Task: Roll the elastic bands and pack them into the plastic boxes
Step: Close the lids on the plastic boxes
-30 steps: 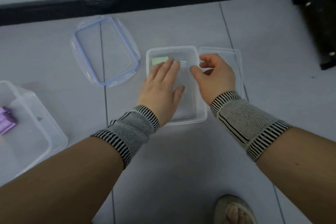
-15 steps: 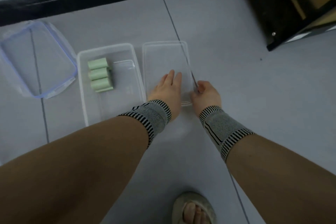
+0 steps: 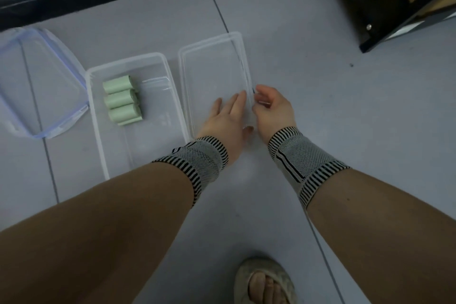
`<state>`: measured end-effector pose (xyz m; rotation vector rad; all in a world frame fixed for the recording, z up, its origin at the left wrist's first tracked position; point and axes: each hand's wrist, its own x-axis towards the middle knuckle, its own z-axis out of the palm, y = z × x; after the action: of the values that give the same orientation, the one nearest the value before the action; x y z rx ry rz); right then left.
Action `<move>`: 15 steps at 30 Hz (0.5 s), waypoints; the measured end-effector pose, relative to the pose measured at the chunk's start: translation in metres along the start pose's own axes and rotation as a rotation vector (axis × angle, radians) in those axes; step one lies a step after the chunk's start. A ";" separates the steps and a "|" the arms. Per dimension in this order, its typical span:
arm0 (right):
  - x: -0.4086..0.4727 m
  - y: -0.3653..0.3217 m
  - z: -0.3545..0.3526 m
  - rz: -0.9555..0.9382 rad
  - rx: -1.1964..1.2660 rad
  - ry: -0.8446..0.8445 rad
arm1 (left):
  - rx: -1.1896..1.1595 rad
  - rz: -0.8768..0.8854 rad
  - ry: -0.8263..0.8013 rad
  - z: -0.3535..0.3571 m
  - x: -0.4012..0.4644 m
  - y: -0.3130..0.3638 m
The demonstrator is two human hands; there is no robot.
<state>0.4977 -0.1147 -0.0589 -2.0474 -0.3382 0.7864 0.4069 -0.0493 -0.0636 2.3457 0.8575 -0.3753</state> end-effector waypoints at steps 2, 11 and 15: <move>-0.007 -0.017 0.002 -0.065 0.060 0.002 | -0.076 0.001 0.062 -0.015 -0.006 0.001; -0.044 -0.119 0.027 -0.184 0.365 -0.171 | -0.363 -0.090 0.457 -0.111 -0.056 -0.009; -0.054 -0.138 0.040 -0.326 -0.034 -0.103 | -0.816 -0.139 0.601 -0.146 -0.094 -0.028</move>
<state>0.4391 -0.0380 0.0600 -1.9206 -0.7267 0.6875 0.3260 0.0134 0.0794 1.6211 1.1651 0.5719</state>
